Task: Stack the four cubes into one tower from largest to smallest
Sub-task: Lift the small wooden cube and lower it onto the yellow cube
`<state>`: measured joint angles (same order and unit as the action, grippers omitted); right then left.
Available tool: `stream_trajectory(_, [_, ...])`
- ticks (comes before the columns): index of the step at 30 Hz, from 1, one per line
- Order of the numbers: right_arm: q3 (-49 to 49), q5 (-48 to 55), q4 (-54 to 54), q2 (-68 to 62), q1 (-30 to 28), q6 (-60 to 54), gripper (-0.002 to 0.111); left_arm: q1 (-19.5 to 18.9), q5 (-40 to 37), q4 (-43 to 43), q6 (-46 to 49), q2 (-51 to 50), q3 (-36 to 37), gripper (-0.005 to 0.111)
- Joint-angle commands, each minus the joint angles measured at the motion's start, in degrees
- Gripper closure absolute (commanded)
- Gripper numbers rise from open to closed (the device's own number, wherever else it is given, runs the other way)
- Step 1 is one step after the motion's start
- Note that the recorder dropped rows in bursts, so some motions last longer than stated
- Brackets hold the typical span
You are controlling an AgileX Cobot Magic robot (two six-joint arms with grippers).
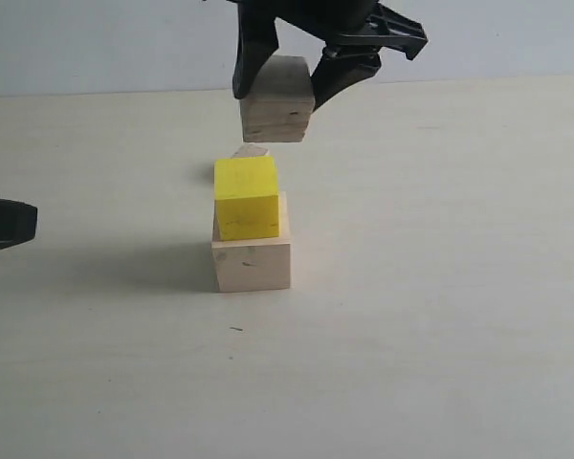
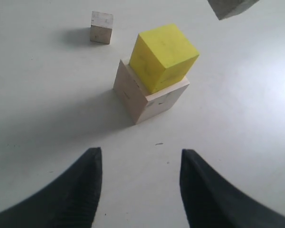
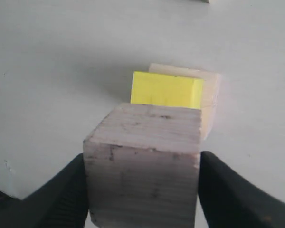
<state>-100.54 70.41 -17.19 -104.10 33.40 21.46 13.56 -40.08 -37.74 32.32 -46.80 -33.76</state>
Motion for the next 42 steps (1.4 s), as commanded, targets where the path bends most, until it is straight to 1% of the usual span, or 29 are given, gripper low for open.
stream_trajectory(1, [-1.7,-0.4,1.7,-0.7,0.0,2.5,0.108,-0.1,0.0,-0.8,0.1,0.1,0.2,0.056])
stream_trajectory(3, [-1.6,-0.4,1.7,-1.2,0.0,2.8,0.108,-0.1,0.0,-0.9,0.1,0.1,0.2,0.056])
stream_trajectory(11, [-1.6,-0.4,4.1,-3.9,2.9,5.5,0.108,-0.1,0.1,-2.1,0.3,0.1,0.2,0.056])
stream_trajectory(27, [-1.6,-0.4,2.4,-6.8,2.9,6.0,0.108,-0.1,0.2,-2.8,0.3,0.1,0.2,0.056])
stream_trajectory(42, [-1.6,-0.4,1.7,-7.6,2.9,3.5,0.108,-0.1,0.4,-2.9,0.3,0.1,0.2,0.056])
